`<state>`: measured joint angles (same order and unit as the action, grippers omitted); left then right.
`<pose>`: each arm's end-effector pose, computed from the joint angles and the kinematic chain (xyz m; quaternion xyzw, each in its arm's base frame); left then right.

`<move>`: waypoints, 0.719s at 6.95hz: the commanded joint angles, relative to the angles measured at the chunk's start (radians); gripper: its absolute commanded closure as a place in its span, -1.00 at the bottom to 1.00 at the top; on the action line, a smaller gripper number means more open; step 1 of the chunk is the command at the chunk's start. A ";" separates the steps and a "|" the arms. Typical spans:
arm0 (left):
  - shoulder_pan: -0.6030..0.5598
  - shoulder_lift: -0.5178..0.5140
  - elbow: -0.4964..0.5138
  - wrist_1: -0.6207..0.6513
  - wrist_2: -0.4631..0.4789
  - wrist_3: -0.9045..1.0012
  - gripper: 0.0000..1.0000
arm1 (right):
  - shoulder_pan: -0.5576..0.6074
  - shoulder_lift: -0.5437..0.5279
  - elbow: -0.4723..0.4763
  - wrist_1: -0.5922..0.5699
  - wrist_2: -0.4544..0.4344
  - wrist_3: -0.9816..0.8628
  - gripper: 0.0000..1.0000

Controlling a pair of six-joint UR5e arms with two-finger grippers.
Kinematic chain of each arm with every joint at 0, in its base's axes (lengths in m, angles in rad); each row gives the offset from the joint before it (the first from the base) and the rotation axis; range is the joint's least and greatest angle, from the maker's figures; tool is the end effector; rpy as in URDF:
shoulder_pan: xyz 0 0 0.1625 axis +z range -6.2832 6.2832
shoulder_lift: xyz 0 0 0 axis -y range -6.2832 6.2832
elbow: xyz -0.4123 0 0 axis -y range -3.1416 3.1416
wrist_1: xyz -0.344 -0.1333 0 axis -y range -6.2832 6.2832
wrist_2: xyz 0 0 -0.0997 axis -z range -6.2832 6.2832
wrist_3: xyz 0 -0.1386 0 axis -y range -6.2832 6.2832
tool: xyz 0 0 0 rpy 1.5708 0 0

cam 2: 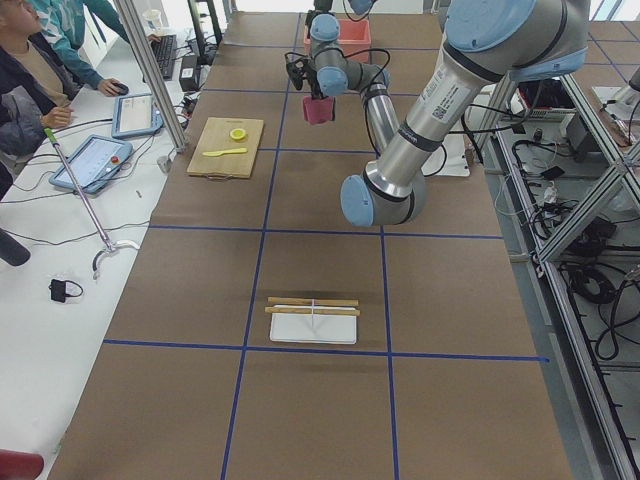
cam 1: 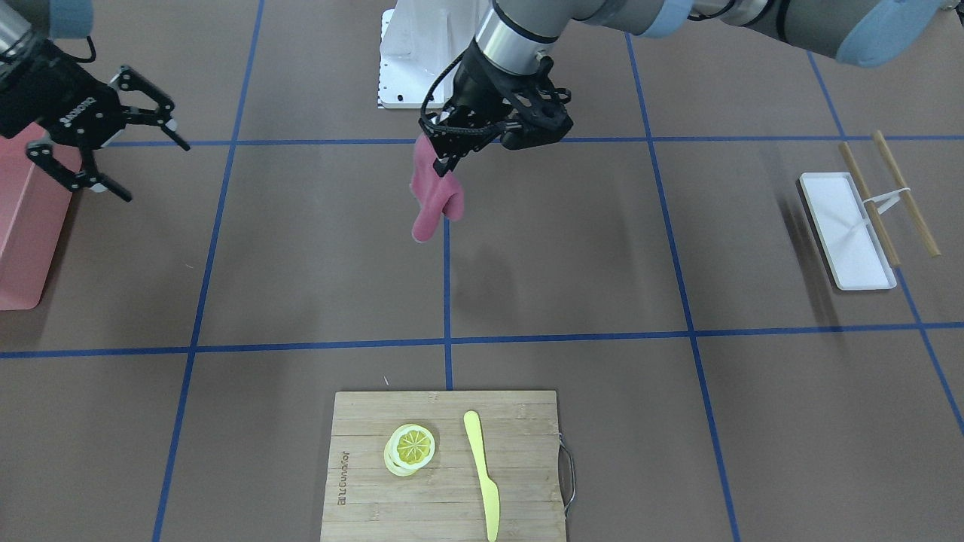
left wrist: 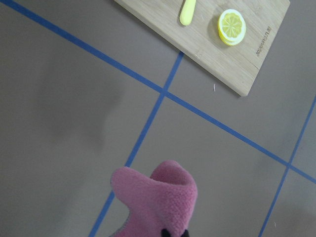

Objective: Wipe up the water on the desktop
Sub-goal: 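Hold the cloth out with the left gripper while the right gripper grasps it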

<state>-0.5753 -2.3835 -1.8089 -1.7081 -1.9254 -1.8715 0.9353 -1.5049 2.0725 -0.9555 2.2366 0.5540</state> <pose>0.4807 -0.4132 0.1035 -0.0694 0.5658 -0.2566 0.7806 -0.2322 -0.3951 0.3379 0.2845 -0.5199 -0.2140 0.7765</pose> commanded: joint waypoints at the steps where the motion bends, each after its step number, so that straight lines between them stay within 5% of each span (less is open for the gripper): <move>1: 0.067 -0.142 0.115 0.001 0.109 -0.136 1.00 | -0.207 0.083 0.023 0.004 -0.196 0.078 -1.00; 5: 0.074 -0.181 0.160 -0.027 0.129 -0.363 1.00 | -0.371 0.084 0.083 0.006 -0.446 0.067 -1.00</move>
<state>-0.5064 -2.5620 -1.6509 -1.7209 -1.7990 -2.1853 0.5899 -1.4213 2.1507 -0.9500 1.8436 0.6287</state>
